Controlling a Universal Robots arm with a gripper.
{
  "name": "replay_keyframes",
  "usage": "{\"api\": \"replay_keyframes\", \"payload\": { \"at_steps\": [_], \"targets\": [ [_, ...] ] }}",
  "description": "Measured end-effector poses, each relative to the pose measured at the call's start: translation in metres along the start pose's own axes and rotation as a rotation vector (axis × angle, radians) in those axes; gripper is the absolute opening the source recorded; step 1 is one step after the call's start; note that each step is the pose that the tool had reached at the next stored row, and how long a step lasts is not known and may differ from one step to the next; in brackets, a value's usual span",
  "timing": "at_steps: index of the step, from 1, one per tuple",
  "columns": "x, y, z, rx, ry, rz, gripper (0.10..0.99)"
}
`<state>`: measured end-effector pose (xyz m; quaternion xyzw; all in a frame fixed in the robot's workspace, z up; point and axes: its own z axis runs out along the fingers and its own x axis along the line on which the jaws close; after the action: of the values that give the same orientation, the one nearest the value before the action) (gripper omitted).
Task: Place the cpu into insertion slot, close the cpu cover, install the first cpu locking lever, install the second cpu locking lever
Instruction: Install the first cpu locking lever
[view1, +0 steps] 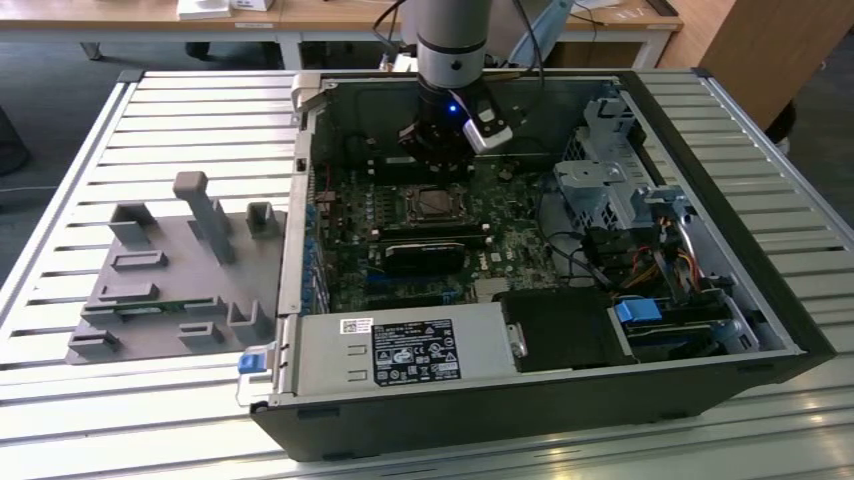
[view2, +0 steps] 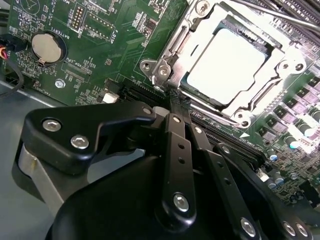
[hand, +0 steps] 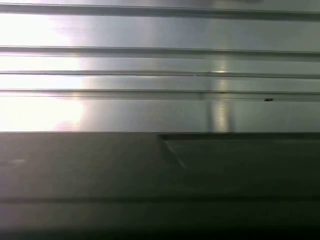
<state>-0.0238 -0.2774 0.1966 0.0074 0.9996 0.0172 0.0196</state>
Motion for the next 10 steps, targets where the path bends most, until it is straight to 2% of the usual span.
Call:
{"api": "replay_keyframes", "payload": {
  "at_steps": [4,8,10],
  "targets": [
    [-0.0001,0.0001,-0.0045,0.000,0.0004,0.000,0.106],
    [-0.0004,0.0003,-0.0122,0.000,0.0004,0.000,0.106],
    [-0.0005,0.0004,-0.0132,0.001,0.0003,0.000,0.106]
  ]
}}
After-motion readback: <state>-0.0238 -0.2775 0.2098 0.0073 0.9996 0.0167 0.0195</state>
